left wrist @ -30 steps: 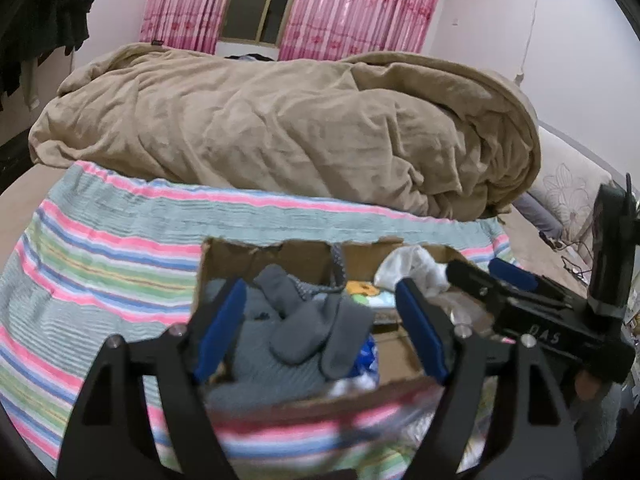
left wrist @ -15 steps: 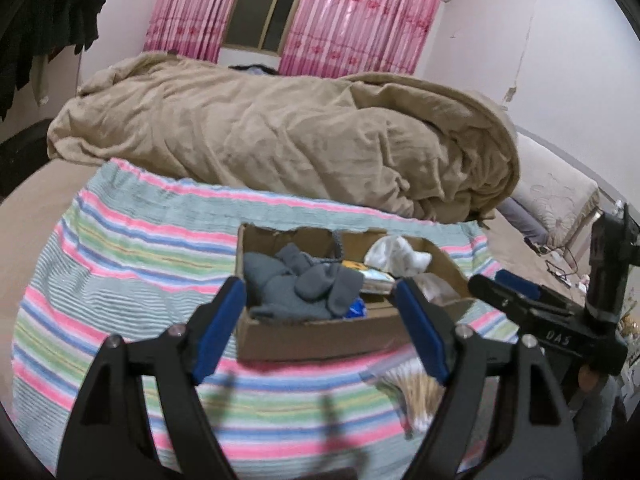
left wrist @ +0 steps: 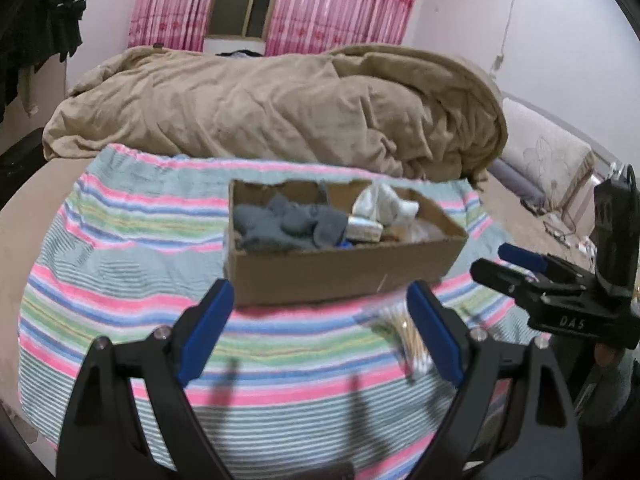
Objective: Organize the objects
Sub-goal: 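Grasp the cotton swab bag with the right tool and lift it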
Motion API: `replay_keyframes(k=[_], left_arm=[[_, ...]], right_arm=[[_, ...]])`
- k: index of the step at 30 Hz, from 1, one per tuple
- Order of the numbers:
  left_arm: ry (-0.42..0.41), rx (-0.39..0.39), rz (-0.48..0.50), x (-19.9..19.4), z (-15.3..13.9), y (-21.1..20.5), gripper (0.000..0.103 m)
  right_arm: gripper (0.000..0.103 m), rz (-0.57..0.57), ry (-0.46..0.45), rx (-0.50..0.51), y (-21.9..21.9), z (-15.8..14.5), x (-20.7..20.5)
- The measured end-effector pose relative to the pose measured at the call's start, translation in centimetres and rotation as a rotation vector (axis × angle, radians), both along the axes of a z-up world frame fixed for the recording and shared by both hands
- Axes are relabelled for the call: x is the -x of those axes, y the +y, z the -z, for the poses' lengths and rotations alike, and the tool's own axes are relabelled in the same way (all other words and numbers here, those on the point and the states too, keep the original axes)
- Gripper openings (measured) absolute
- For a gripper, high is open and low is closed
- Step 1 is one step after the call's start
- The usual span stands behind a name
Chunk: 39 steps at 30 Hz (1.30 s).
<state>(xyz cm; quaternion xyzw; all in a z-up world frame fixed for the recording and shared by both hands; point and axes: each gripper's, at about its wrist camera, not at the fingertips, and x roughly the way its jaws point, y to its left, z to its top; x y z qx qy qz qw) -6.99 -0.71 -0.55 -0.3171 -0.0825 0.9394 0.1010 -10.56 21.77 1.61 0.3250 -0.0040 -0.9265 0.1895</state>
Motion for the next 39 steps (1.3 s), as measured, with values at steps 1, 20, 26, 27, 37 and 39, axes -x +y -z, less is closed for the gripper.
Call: replay_keyframes(k=[1, 20, 26, 27, 37, 39], left_arm=[[-0.009, 0.007, 0.004, 0.0, 0.4, 0.2, 0.089], [-0.124, 0.052, 0.007, 1.0, 5.2, 0.8, 0.089], [-0.142, 0.049, 0.019, 1.0, 5.3, 1.1, 0.089], [-0.142, 0.048, 0.020, 1.0, 5.3, 1.1, 0.089], [-0.105, 0.033, 0.001, 0.5, 3.9, 0.9, 0.089], [-0.092, 0.028, -0.003, 0.5, 3.4, 0.8, 0.089]], right_arm=[[0.090, -0.007, -0.015, -0.003, -0.2, 0.5, 0.0], [0.072, -0.123, -0.160, -0.095, -4.5, 6.4, 0.8], [0.050, -0.144, -0.160, -0.105, -5.0, 6.6, 0.6], [0.047, -0.144, -0.157, -0.101, -5.0, 6.4, 0.5], [0.040, -0.154, -0.118, -0.060, -4.3, 4.4, -0.3], [0.040, -0.158, -0.099, -0.040, -4.2, 3.8, -0.6]])
